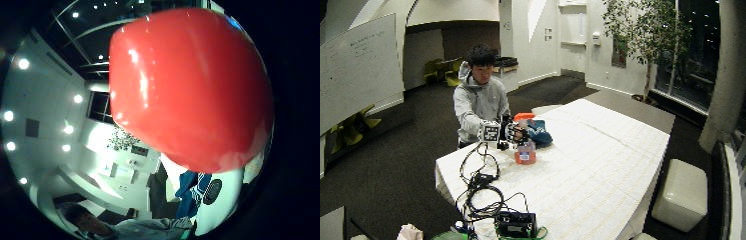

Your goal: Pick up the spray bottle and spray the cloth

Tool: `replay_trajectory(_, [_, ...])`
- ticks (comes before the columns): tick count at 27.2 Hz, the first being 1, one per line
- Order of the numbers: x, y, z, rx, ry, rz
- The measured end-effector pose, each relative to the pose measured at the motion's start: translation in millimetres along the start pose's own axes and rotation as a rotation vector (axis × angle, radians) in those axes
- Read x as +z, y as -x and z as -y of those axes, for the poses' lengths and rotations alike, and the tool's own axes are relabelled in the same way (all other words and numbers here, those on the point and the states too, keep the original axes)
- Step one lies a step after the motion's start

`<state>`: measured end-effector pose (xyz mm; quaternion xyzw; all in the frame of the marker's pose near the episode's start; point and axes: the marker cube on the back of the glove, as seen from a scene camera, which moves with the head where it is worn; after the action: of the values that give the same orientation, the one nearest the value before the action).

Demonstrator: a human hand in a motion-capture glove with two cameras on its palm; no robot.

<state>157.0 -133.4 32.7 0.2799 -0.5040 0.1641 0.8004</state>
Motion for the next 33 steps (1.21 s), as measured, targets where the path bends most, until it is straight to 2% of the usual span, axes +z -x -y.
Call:
replay_trajectory(6, [-11.2,0.5,6.8,-0.070,-0.111,-0.099])
replay_trajectory(12, [-21.8,3.9,-11.1,-0.015,0.027,-0.109])
replay_trajectory(19, [-24.9,1.9,-14.4,-0.049,0.023,-0.074])
replay_trajectory(26, [-6.8,-5.4,-0.5,-0.018,-0.071,0.010])
replay_trajectory(33, [13.2,-7.6,22.6,0.069,-0.022,0.129])
